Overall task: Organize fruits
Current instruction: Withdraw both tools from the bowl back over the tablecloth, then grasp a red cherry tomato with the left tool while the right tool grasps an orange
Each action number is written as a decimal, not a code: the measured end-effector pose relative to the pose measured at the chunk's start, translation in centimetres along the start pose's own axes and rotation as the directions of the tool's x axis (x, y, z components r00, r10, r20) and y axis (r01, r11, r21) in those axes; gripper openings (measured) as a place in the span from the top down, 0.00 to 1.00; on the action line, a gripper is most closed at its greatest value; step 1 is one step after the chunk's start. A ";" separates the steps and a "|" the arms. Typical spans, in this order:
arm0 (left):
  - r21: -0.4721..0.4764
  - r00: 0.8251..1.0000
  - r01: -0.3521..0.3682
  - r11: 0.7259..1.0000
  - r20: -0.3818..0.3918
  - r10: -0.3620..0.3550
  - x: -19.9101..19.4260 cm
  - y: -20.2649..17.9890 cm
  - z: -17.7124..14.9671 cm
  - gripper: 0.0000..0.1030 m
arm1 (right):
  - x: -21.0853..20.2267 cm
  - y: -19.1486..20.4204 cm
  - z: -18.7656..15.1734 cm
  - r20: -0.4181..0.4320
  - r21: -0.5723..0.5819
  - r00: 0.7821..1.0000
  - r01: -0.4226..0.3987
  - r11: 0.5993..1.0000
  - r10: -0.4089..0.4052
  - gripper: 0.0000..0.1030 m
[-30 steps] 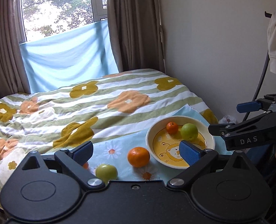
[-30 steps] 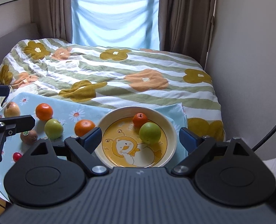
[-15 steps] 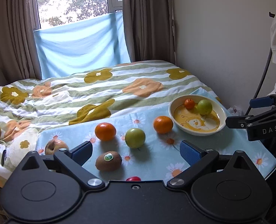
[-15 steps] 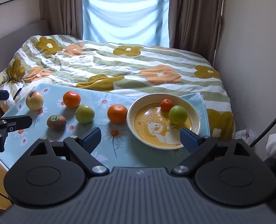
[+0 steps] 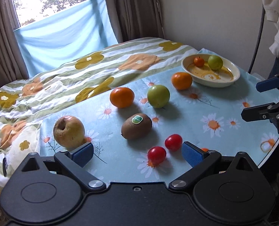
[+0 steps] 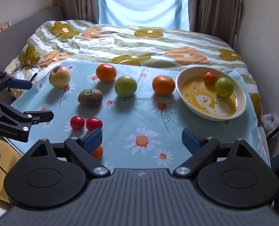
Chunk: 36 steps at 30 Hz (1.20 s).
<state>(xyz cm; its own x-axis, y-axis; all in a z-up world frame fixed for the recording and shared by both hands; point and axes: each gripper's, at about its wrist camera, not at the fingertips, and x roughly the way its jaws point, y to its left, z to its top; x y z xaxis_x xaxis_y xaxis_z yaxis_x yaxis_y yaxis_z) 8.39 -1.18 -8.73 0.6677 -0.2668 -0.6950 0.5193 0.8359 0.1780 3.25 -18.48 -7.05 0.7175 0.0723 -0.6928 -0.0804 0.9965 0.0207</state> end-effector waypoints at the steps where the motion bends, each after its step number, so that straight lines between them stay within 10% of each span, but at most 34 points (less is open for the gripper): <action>1: 0.022 1.000 0.014 1.000 -0.008 -0.014 0.6 0.2 -0.5 0.02 | 0.3 0.5 -0.3 -0.009 0.000 1.000 -0.002 1.000 0.002 0.00; 16: 0.200 0.977 0.207 0.958 -0.093 -0.191 7.1 0.5 -2.1 0.18 | 5.0 5.5 -3.0 -0.118 -0.031 0.991 -0.065 0.997 0.061 0.00; 28: 0.230 0.957 0.286 0.930 -0.107 -0.268 8.1 -0.1 -1.9 0.66 | 7.1 6.9 -3.3 -0.168 -0.081 0.981 -0.107 0.991 0.093 0.17; 36: 0.251 0.964 0.264 0.931 -0.101 -0.246 7.8 -0.4 -2.1 0.66 | 7.7 7.2 -3.3 -0.183 -0.083 0.977 -0.127 0.988 0.110 0.29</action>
<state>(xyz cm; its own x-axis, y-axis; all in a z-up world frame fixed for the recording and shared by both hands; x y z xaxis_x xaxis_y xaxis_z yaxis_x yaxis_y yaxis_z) 12.26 -2.55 -15.69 0.4619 -0.4145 -0.7841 0.7937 0.5878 0.1569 5.93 -10.89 -14.66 0.5659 0.1726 -0.8062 -0.2277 0.9725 0.0484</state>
